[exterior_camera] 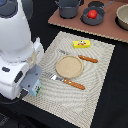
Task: Interact with the objects in diverse but meaningful ways.
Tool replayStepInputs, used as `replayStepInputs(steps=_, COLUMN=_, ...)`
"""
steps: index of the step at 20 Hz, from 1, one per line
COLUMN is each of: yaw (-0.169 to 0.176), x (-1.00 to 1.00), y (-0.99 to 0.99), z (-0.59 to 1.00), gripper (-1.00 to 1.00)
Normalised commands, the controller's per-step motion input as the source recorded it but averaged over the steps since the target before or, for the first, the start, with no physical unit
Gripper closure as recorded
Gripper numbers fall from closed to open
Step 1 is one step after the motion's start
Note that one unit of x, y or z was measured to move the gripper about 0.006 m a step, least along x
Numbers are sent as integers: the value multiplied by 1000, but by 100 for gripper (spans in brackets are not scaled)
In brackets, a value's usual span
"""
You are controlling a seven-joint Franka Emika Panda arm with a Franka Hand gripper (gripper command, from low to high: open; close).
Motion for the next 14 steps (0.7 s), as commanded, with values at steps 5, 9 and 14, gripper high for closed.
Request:
replayStepInputs(steps=5, yaw=-19, x=0, y=-315, z=-98, gripper=100)
replayStepInputs(steps=9, yaw=-20, x=0, y=-285, z=-98, gripper=100)
replayStepInputs(steps=14, yaw=-17, x=53, y=-186, z=-1, gripper=100)
